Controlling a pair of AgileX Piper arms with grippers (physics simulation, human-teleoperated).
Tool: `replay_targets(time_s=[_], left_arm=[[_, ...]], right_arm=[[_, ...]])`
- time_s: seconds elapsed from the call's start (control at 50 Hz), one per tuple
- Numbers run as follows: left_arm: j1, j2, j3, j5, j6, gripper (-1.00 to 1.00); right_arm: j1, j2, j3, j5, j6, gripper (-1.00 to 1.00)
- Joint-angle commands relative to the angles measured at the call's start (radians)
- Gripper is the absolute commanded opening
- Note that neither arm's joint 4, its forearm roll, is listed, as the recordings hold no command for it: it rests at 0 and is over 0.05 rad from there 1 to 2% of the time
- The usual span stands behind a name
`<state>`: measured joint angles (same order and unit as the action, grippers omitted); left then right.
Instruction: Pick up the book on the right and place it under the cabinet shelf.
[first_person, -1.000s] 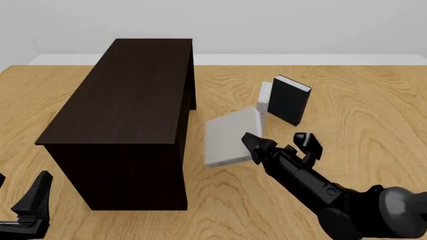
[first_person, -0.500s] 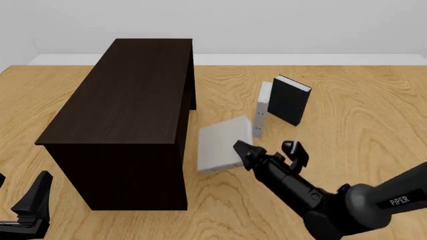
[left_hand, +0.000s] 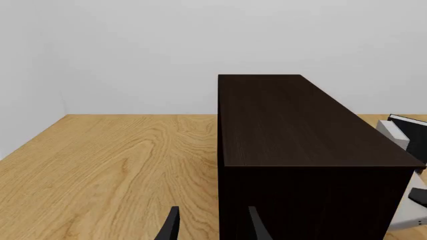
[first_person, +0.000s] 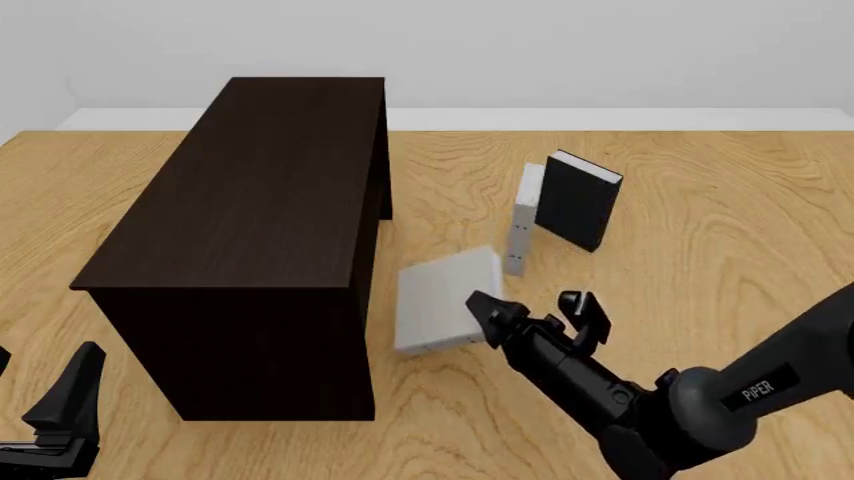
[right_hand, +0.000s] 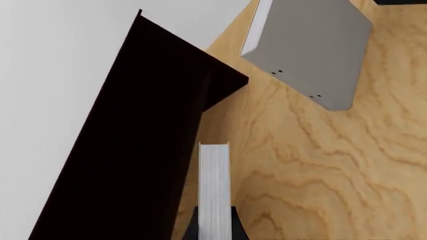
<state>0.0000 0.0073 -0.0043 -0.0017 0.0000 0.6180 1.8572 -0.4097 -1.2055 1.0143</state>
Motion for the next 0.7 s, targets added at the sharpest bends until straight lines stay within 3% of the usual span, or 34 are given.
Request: replay_targets(time_s=[0.02, 0.7], left_arm=[[0.000, 0.000, 0.000, 0.000, 0.000, 1.00], [0.000, 0.000, 0.000, 0.000, 0.000, 1.00]], right_arm=[[-0.005, 0.023, -0.017, -0.014, 0.035, -1.00], [-0.012, 0.131, -0.061, -0.014, 0.056, -1.00]])
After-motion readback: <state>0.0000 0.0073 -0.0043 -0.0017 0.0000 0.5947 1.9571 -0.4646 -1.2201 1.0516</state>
